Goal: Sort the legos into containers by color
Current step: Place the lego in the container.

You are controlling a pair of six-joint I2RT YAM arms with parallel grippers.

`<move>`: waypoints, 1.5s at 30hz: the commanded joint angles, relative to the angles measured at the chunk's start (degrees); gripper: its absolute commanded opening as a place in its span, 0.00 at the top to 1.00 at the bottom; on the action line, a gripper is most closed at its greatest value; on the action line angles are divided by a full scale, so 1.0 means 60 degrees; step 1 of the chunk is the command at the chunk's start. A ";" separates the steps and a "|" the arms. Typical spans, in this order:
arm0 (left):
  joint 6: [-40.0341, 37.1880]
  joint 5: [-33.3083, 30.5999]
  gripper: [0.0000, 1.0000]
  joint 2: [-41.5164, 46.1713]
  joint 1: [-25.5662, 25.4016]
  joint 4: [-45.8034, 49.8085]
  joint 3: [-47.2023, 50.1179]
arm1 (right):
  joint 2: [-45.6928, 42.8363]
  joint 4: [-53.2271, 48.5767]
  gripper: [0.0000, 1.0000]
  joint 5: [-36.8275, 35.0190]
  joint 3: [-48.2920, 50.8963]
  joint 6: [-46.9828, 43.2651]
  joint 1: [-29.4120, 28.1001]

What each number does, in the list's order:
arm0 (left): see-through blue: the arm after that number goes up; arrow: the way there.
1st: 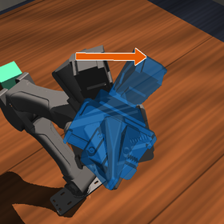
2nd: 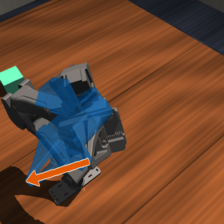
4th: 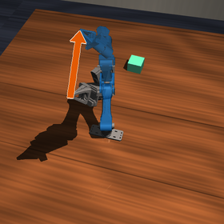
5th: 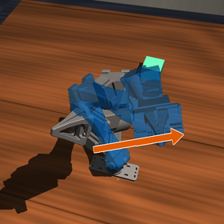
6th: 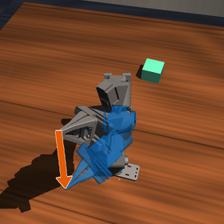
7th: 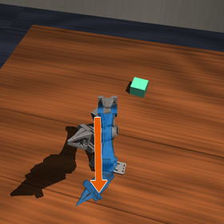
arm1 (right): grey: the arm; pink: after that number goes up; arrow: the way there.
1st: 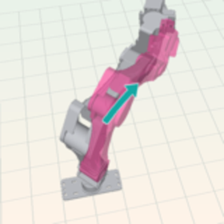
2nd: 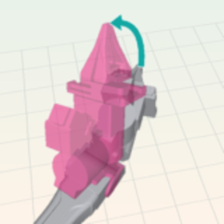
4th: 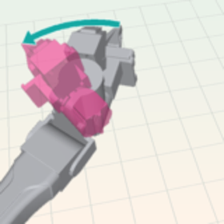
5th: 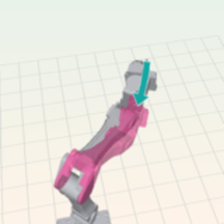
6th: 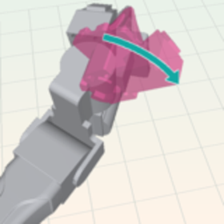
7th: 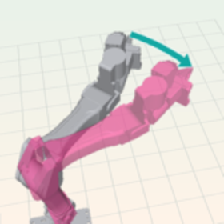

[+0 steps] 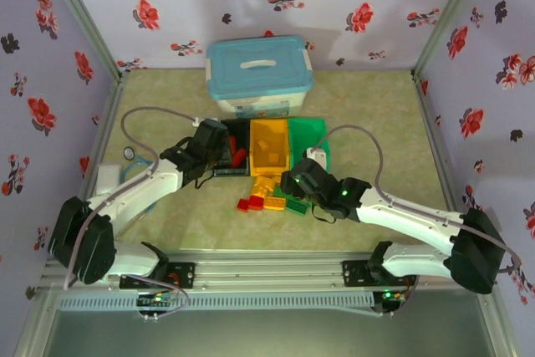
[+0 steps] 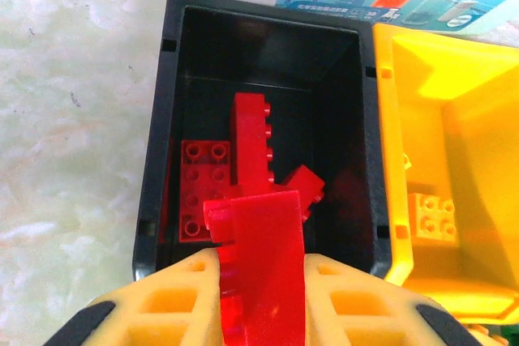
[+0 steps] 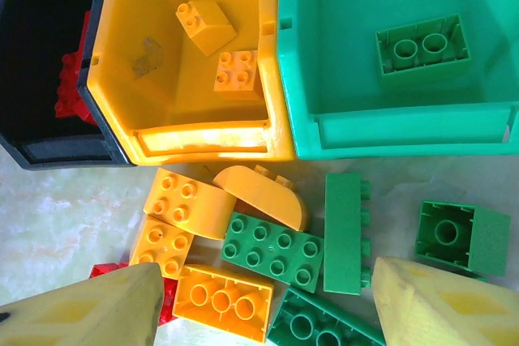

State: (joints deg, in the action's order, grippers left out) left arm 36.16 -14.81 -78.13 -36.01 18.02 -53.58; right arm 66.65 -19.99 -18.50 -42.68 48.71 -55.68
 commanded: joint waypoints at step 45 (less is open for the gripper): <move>0.0078 0.3153 0.34 0.2091 -0.1473 0.0248 0.3194 | 0.0941 -0.0038 0.25 0.0329 -0.1012 -0.0640 -0.0789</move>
State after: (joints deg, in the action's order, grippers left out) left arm 35.62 0.64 -64.36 -44.03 21.80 -35.86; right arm 72.23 -21.43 -15.64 -46.76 45.45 -60.07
